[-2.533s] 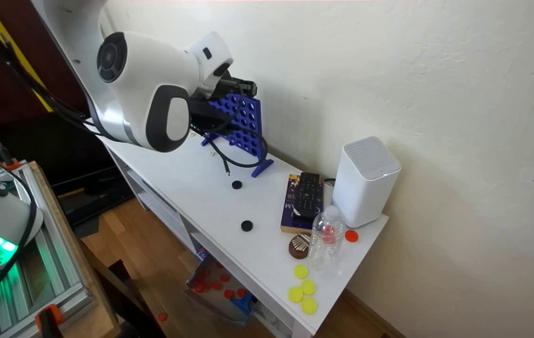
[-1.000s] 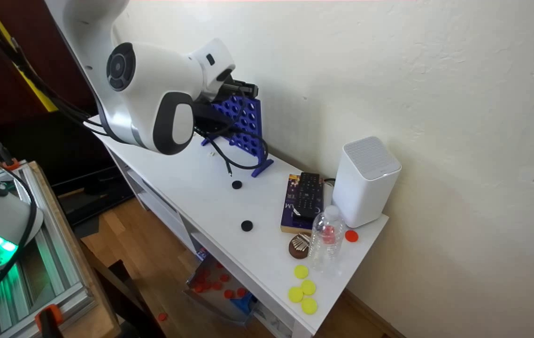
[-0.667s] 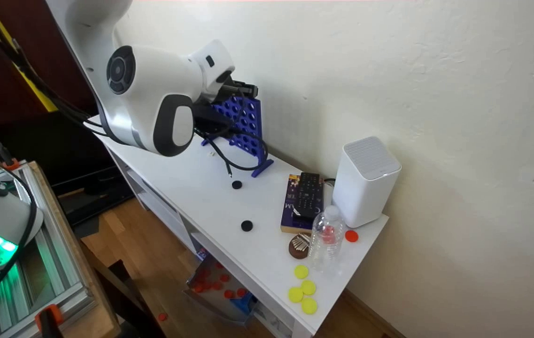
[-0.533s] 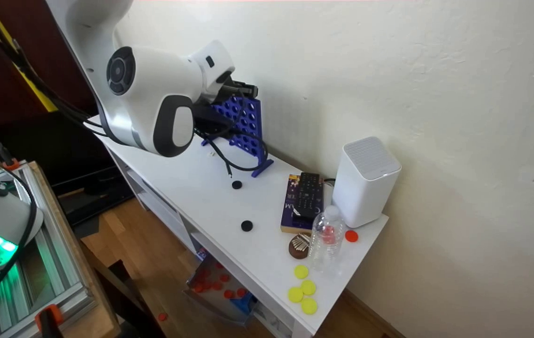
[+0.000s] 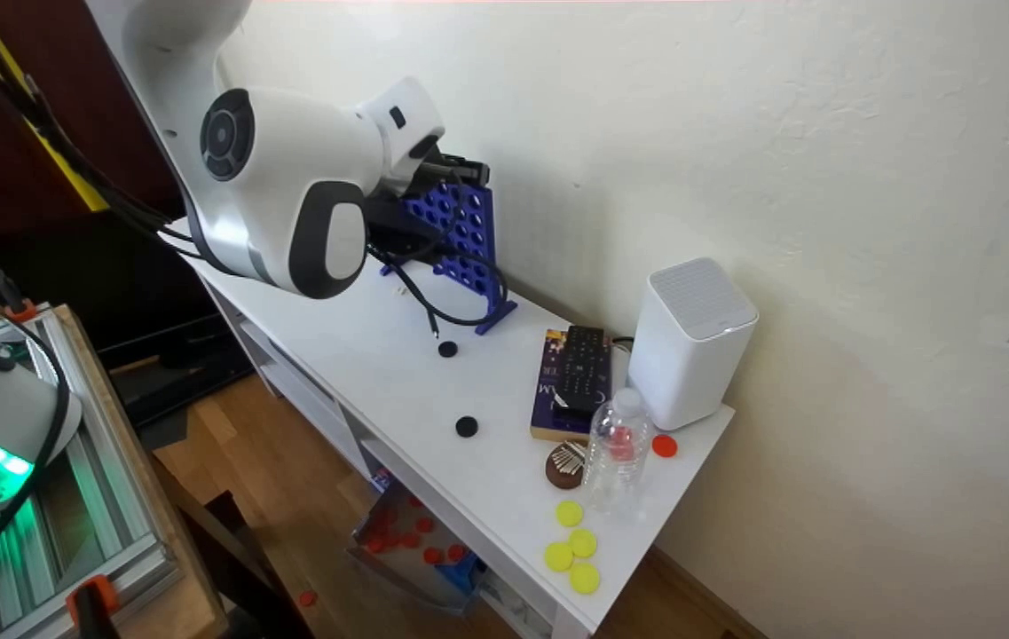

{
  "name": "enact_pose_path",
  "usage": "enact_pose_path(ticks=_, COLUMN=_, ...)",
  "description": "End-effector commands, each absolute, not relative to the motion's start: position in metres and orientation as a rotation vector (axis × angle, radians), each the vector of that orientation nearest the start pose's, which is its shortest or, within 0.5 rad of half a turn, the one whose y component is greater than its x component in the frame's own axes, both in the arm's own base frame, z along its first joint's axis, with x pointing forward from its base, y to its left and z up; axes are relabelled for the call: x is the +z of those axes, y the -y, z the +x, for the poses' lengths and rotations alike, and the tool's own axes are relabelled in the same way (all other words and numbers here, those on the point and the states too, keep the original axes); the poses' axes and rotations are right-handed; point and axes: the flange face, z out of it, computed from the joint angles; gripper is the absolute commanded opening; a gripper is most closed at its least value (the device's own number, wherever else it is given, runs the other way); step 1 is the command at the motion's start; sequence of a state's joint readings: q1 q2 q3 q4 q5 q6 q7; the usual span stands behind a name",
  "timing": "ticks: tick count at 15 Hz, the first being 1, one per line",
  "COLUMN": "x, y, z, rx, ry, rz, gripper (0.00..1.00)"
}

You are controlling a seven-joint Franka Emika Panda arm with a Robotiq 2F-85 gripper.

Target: Put the left black disk in the blue board

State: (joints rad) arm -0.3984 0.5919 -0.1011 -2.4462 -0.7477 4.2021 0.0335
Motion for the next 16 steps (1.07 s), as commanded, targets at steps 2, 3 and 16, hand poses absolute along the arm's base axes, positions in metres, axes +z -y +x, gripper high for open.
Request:
enact_pose_path(ticks=2, x=0.2029, y=0.1386, z=0.4456, rx=-1.606, ry=0.388, rz=-2.612, gripper=0.09)
enact_pose_path(ticks=3, x=0.2024, y=0.1381, z=0.4455, rx=-1.601, ry=0.393, rz=-2.614, gripper=0.09)
enact_pose_path(ticks=16, x=0.1965, y=0.1324, z=0.4453, rx=-1.553, ry=0.451, rz=-2.660, gripper=0.09)
